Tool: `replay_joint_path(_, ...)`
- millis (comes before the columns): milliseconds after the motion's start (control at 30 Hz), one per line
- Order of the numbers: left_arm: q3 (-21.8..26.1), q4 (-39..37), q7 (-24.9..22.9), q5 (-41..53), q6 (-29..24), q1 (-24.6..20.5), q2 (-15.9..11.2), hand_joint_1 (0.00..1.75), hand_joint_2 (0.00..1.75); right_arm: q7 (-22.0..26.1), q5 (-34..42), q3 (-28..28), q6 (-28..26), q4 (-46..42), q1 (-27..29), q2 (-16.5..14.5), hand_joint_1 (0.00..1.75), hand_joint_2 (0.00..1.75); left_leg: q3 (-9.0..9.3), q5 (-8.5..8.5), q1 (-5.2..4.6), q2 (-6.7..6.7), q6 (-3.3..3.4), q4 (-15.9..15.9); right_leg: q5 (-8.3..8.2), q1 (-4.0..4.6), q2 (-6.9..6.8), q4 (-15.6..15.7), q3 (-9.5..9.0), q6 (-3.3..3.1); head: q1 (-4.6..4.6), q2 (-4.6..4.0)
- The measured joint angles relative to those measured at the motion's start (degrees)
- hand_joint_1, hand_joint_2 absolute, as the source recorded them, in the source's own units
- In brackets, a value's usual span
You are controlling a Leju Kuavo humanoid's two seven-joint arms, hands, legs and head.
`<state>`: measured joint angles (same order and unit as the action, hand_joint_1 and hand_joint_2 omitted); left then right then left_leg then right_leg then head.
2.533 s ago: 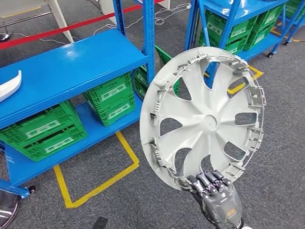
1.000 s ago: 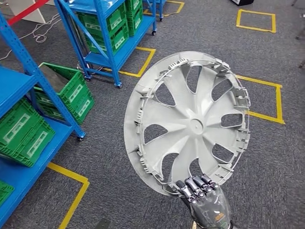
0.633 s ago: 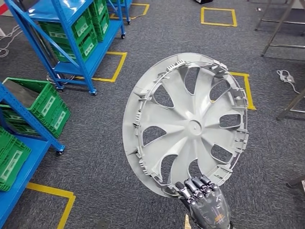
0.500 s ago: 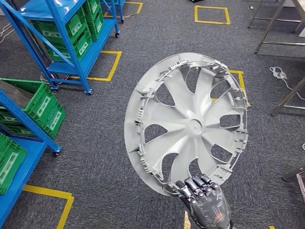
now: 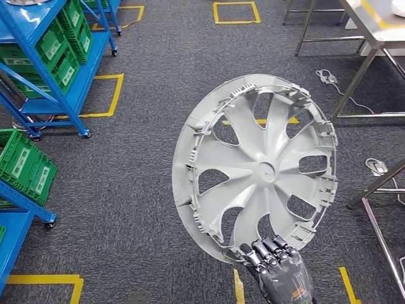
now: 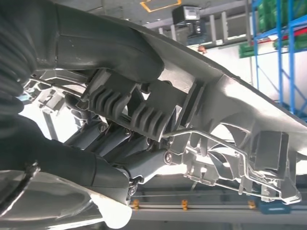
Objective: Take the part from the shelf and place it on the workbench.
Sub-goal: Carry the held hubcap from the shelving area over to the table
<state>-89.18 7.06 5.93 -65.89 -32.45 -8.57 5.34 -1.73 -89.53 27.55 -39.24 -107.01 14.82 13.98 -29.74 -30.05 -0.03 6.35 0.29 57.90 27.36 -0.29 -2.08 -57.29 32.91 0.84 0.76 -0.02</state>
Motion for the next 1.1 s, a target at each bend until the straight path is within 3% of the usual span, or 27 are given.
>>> replay_joint_path(33,0.0,0.0,0.0,0.0,0.0,0.0,0.0,0.00,1.75,0.0,0.0,0.0,0.0,-0.1,0.1,0.1,1.75,1.75,-0.44,-1.11,0.14,-1.36,-0.27,1.3,-0.14,-0.12,0.61,0.1,0.00,-0.31,-0.05,0.00)
replay_joint_path(100,0.0,0.0,0.1,0.0,0.0,0.0,0.0,0.00,1.75,0.0,-0.1,0.0,0.0,-0.1,0.1,0.1,1.75,1.75,-3.00,-4.87,0.34,-4.68,-0.57,7.7,-0.31,-0.23,1.87,0.2,0.04,-0.71,-0.20,0.00)
replay_joint_path(167,0.0,0.0,0.1,-0.1,0.0,-0.1,-0.1,0.00,1.75,-0.1,-0.2,0.0,0.0,-0.1,0.2,0.2,1.75,1.75,-6.25,-7.77,0.33,-5.81,-0.55,15.0,-0.36,-0.11,3.34,0.1,0.07,-0.87,-0.21,0.00)
replay_joint_path(200,0.0,0.0,0.2,-0.1,0.0,-0.1,-0.1,0.00,1.75,-0.1,-0.2,0.0,0.0,-0.1,0.3,0.2,1.75,1.75,-6.92,-7.55,0.31,-5.93,-0.45,16.4,-0.37,-0.04,4.18,0.1,0.05,-0.90,-0.22,0.00)
replay_joint_path(233,0.0,0.0,0.2,-0.1,0.0,-0.2,-0.1,0.00,1.75,-0.1,-0.3,0.0,0.0,-0.1,0.3,0.2,1.75,1.75,-6.56,-6.13,0.31,-6.07,-0.27,15.4,-0.38,0.01,5.07,0.1,-0.01,-0.90,-0.21,0.00)
replay_joint_path(267,0.0,0.0,0.2,-0.1,0.0,-0.2,-0.1,0.00,1.75,-0.1,-0.3,-0.1,0.0,-0.1,0.3,0.3,1.75,1.75,-5.30,-3.80,0.31,-6.50,-0.01,12.3,-0.38,0.06,6.01,0.0,-0.10,-0.90,-0.22,0.00)
replay_joint_path(333,0.0,0.0,0.2,-0.1,0.0,-0.1,-0.2,0.00,1.75,-0.1,-0.3,-0.1,0.0,-0.1,0.4,0.3,1.75,1.75,-2.39,0.28,0.40,-9.52,0.70,4.8,-0.45,0.03,7.65,-0.2,0.04,-0.75,-0.15,0.00)
replay_joint_path(400,0.0,0.0,0.1,-0.1,0.0,-0.1,-0.2,0.00,1.75,-0.1,-0.3,-0.2,0.0,-0.2,0.4,0.5,1.75,1.75,-1.22,1.27,0.42,-11.88,1.13,1.2,-0.75,-0.27,8.99,-0.5,0.85,-0.23,-0.26,0.01)
replay_joint_path(467,0.0,0.0,0.1,-0.2,0.0,-0.1,-0.2,0.00,1.75,-0.1,-0.3,-0.4,0.0,-0.2,0.6,0.6,1.75,1.75,-1.13,1.17,0.38,-11.02,1.30,0.3,-1.19,-0.55,10.37,-0.4,1.63,0.58,-0.47,0.02)
replay_joint_path(500,0.0,0.0,0.1,-0.2,0.0,-0.1,-0.2,0.00,1.75,-0.1,-0.3,-0.5,0.0,-0.2,0.9,0.8,1.75,1.75,-1.03,1.33,0.44,-10.20,1.45,-0.1,-1.10,-0.54,10.13,-0.6,2.06,0.90,-0.48,0.02)
replay_joint_path(567,0.0,0.0,0.1,-0.2,0.0,-0.1,0.0,0.00,1.75,-0.2,-0.3,-0.7,0.0,-0.2,1.0,1.0,1.75,1.75,-0.76,1.73,0.62,-8.43,1.79,-0.8,0.75,-0.29,7.21,-3.5,3.83,1.39,-0.20,0.01)
replay_joint_path(633,0.0,-0.1,0.0,-0.3,0.0,0.0,0.0,0.00,1.75,-0.2,-0.3,-0.9,0.0,-0.1,0.8,1.2,1.75,1.75,-0.72,1.79,0.45,-6.55,1.95,-0.9,4.31,-0.29,3.53,-10.9,7.44,1.80,0.01,0.00)
replay_joint_path(700,0.0,-0.1,-0.1,-0.5,0.0,0.2,-0.1,0.00,1.75,-0.2,-0.3,-1.0,0.0,0.0,0.9,1.2,1.75,1.75,-0.74,1.73,0.36,-4.61,1.98,-0.9,5.88,-0.53,2.37,-16.4,10.00,2.23,-0.02,0.00)
replay_joint_path(733,0.0,-0.1,-0.1,-0.5,0.0,0.2,-0.1,0.00,1.75,-0.2,-0.3,-1.1,0.0,0.1,1.0,1.2,1.75,1.75,-0.71,1.68,0.36,-3.77,1.96,-0.9,5.13,-0.66,2.13,-16.0,9.67,2.37,-0.02,0.01)
replay_joint_path(767,0.0,-0.1,-0.1,-0.6,0.0,0.2,-0.1,0.00,1.75,-0.1,-0.3,-1.1,0.0,0.3,1.1,1.3,1.75,1.75,-0.64,1.62,0.37,-3.02,1.88,-0.9,3.55,-0.77,1.77,-13.3,8.09,2.45,0.00,0.01)
replay_joint_path(800,0.0,-0.1,-0.2,-0.6,0.0,0.1,-0.1,0.00,1.75,-0.1,-0.3,-1.2,0.0,0.4,1.1,1.3,1.75,1.75,-0.49,1.50,0.34,-2.36,1.72,-0.9,1.75,-0.83,0.75,-9.0,5.57,2.48,0.01,0.01)
replay_joint_path(867,0.0,-0.1,-0.2,-0.6,0.0,0.1,-0.1,0.00,1.75,-0.1,-0.3,-1.2,0.0,0.5,1.1,1.4,1.75,1.75,-0.24,1.14,0.02,-1.22,1.16,-0.8,-0.17,-0.63,-1.67,-1.9,1.23,2.01,-0.08,0.00)
replay_joint_path(900,0.0,-0.1,-0.2,-0.6,0.0,0.1,-0.1,0.00,1.75,-0.1,-0.3,-1.2,0.0,0.5,1.0,1.5,1.75,1.75,-0.08,0.99,-0.15,-0.73,0.83,-0.8,-0.32,-0.50,-2.39,-0.3,0.24,1.62,-0.17,0.00)
replay_joint_path(967,0.0,-0.1,-0.2,-0.6,0.0,0.1,-0.2,0.00,1.75,0.0,-0.3,-1.2,0.0,0.6,1.0,1.5,1.75,1.75,0.17,0.85,-0.21,0.32,0.30,-0.7,-0.29,-0.31,-1.49,0.0,0.30,0.75,-0.37,0.00)
replay_joint_path(1033,0.0,-0.1,-0.2,-0.8,0.0,0.0,-0.2,0.00,1.75,0.2,-0.3,-1.2,0.0,0.7,1.0,1.5,1.75,1.75,0.00,-0.17,0.10,-0.68,-0.28,0.2,-0.57,-0.39,-0.21,0.1,0.45,0.03,-0.46,0.00)
replay_joint_path(1100,0.0,-0.1,-0.2,-1.3,0.0,0.1,-0.1,0.00,1.75,0.6,-0.3,-1.1,0.0,1.1,0.3,1.5,1.75,1.75,-2.05,-3.38,0.36,-3.79,-0.63,5.3,-0.85,-0.50,1.14,0.2,0.50,-0.62,-0.65,0.00)
